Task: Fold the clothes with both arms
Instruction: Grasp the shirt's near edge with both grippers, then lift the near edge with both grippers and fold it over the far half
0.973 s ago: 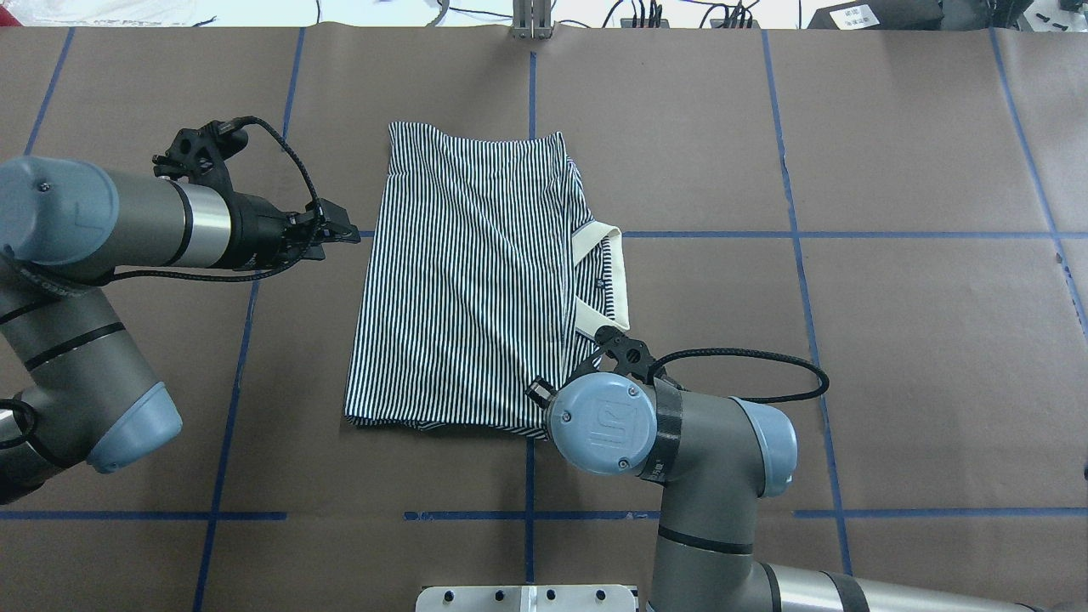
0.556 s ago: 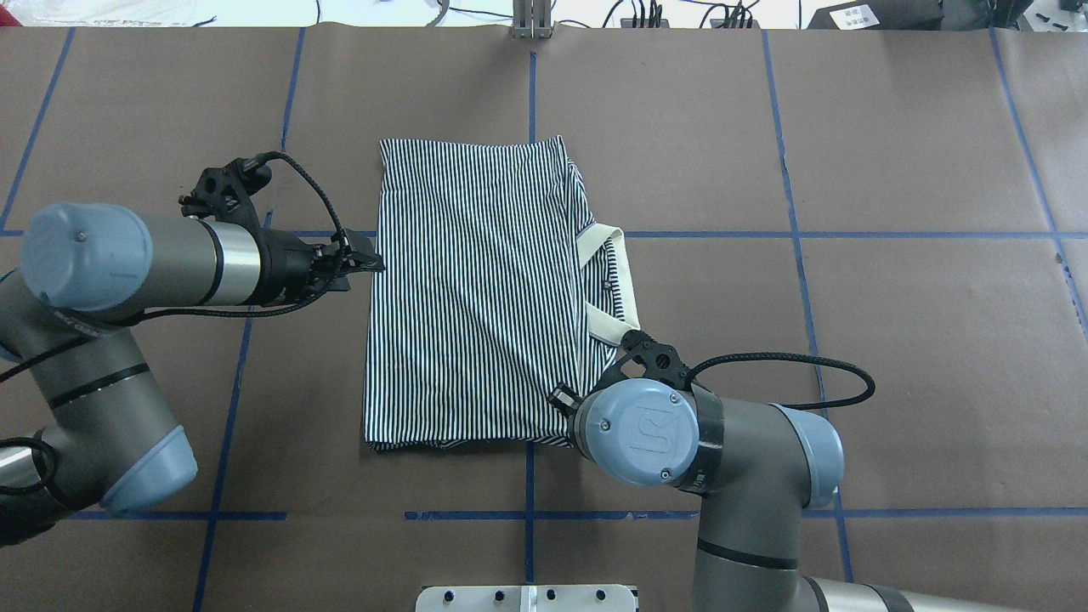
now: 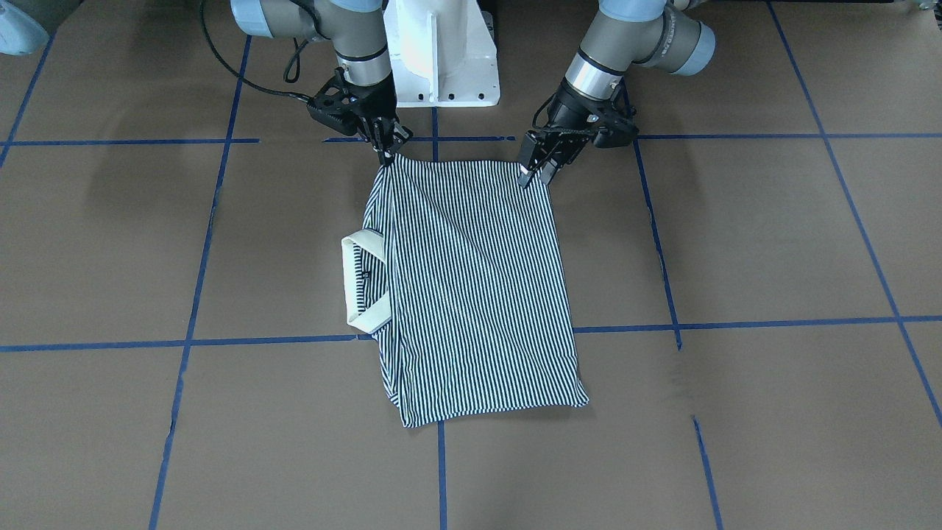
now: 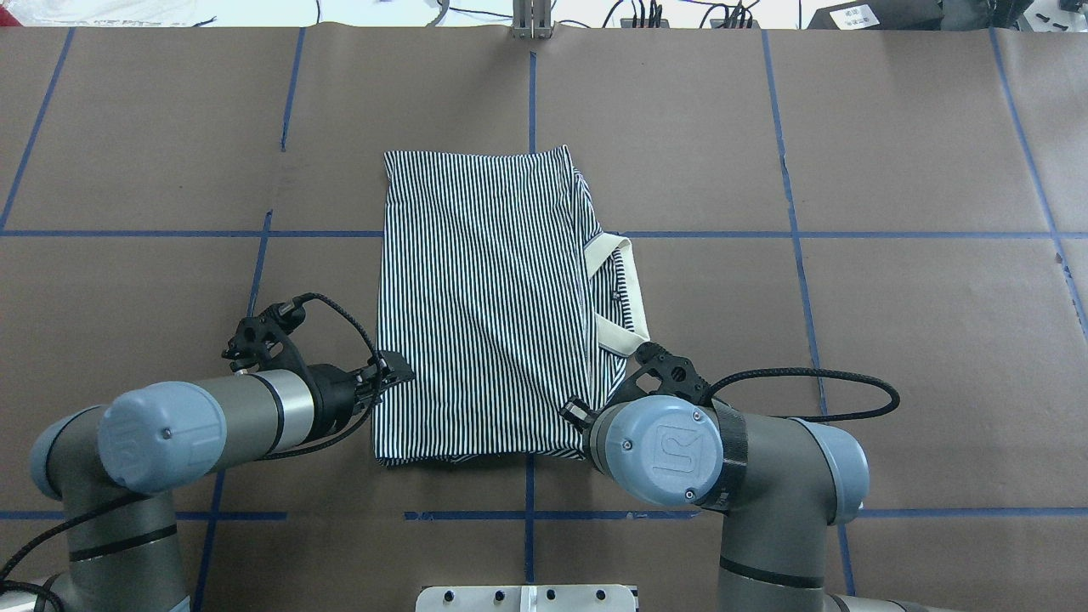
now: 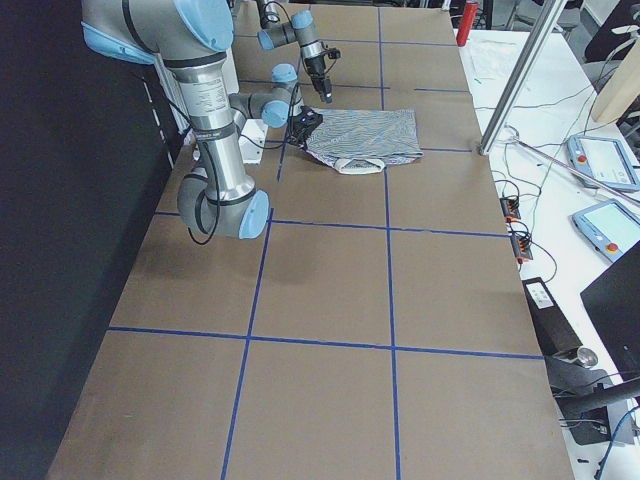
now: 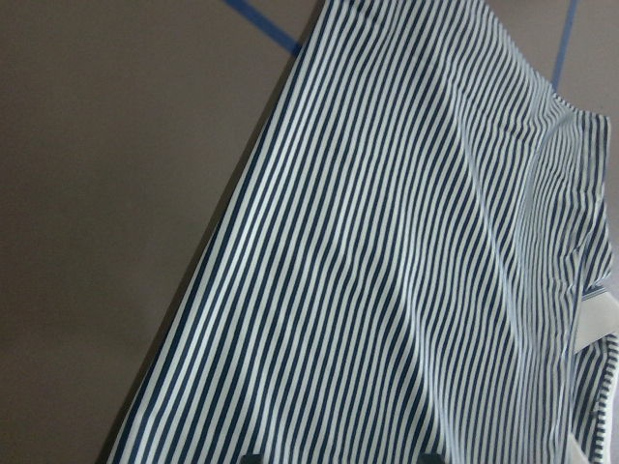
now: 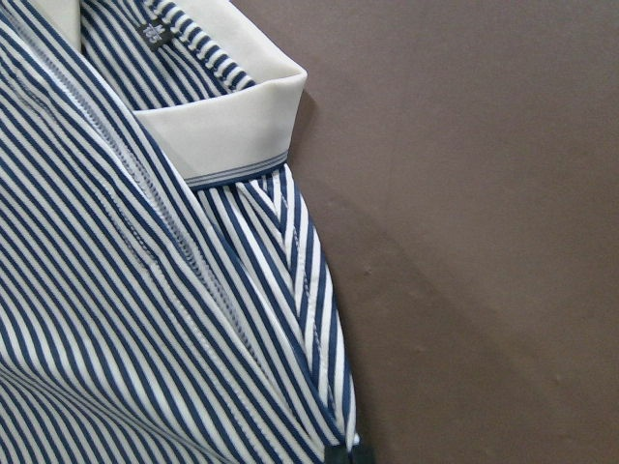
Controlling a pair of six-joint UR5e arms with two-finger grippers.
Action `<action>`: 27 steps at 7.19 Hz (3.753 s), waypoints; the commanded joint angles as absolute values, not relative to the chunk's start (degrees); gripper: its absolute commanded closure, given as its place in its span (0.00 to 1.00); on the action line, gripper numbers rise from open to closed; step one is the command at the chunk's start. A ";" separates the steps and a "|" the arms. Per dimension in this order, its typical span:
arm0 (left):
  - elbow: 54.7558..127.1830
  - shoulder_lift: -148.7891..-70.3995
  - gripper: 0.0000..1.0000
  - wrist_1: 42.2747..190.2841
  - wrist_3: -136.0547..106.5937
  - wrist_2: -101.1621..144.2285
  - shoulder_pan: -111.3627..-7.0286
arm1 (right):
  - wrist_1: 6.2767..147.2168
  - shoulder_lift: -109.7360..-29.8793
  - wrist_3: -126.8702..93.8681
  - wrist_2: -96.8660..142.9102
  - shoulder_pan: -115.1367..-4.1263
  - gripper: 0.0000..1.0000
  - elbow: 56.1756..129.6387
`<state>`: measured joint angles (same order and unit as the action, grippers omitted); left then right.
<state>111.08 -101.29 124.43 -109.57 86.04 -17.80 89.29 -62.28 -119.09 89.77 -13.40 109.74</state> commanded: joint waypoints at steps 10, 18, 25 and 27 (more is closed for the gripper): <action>112.15 -100.55 0.87 116.72 -110.74 84.90 -11.78 | 89.30 -62.14 -119.09 89.82 -13.36 1.00 110.13; 128.71 -101.24 1.00 108.17 -115.38 90.70 -7.30 | 93.56 -72.77 -123.30 86.24 -4.85 1.00 128.63; 120.80 -110.99 1.00 98.70 -100.48 94.64 -27.39 | 96.29 -51.77 -112.86 95.60 -30.11 1.00 107.10; 115.96 -113.80 1.00 99.66 -97.57 95.19 -31.28 | 89.23 -46.96 -110.93 99.39 -34.08 1.00 94.80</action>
